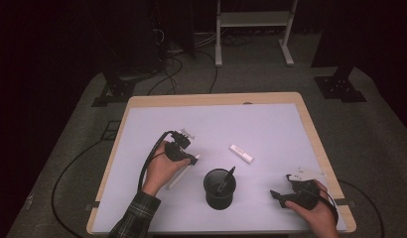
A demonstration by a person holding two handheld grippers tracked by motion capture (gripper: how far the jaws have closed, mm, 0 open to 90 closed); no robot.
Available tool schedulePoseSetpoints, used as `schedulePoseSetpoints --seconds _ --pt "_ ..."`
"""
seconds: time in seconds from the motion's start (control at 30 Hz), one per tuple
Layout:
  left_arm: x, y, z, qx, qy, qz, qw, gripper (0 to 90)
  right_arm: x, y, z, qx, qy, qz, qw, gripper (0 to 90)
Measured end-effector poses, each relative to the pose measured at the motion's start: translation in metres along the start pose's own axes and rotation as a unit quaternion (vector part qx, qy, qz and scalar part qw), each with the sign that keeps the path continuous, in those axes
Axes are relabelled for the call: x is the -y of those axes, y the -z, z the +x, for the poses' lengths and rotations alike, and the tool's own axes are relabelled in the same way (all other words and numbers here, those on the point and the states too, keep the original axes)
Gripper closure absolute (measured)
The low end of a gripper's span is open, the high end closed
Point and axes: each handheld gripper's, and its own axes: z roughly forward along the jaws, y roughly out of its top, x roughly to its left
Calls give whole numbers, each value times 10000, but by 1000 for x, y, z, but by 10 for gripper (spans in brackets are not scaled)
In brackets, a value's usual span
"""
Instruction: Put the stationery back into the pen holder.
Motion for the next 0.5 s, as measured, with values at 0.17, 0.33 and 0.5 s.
schedulePoseSetpoints --seconds 0.17,0.33,0.5 --pt "1 10 2 164 56 -259 9995 788 0 0 0 -2 1 0 10000 128" --pt "3 19 4 355 109 -511 9980 788 0 0 0 -3 1 -1 10000 128" --pt "3 27 3 581 81 -771 9953 788 0 0 0 -2 6 0 10000 128"
